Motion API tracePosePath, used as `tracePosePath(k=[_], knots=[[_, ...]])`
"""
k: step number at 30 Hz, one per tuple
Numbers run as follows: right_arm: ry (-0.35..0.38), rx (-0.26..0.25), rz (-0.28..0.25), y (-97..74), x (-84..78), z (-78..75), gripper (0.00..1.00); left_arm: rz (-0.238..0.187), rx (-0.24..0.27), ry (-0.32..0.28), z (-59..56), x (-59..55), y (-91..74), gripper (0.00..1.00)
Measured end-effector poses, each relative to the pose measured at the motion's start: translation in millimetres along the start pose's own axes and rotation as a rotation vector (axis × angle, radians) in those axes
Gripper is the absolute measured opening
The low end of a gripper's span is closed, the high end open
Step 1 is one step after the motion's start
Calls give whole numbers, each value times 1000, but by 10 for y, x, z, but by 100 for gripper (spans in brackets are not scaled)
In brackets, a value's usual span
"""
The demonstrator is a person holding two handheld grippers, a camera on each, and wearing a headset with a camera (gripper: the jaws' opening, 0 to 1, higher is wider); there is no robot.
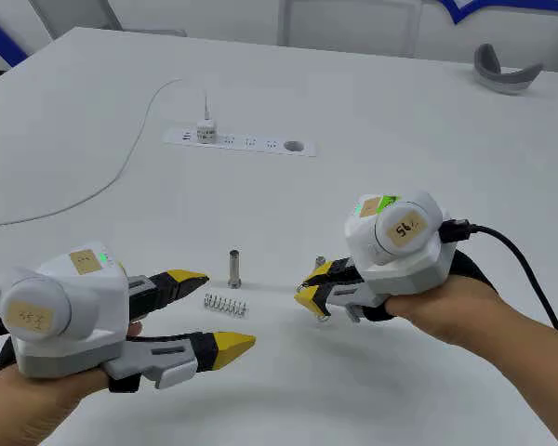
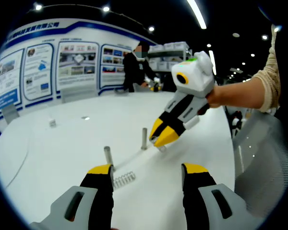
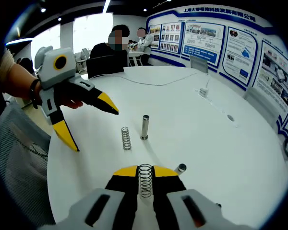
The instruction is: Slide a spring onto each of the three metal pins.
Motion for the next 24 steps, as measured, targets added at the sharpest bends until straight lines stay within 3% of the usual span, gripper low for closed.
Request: tracePosePath(k=[13,24], knots=[[5,3,-77,-135,171,81,12,3,-37,27,-65,62,196,55],[17,18,-132,-204,296,146,12,-15,-48,1,-139,111,377,51]])
Point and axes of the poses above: the centre of the closed fingertips' face, and the gripper's own axes: y roughly forward along the fingers, z roughly to its left, x roughly out of its top, the point moved 9 cm from there along -y, roughly backward along the fingers, and after that the axes turned 1 degree about -y, right-handed, at the moved point
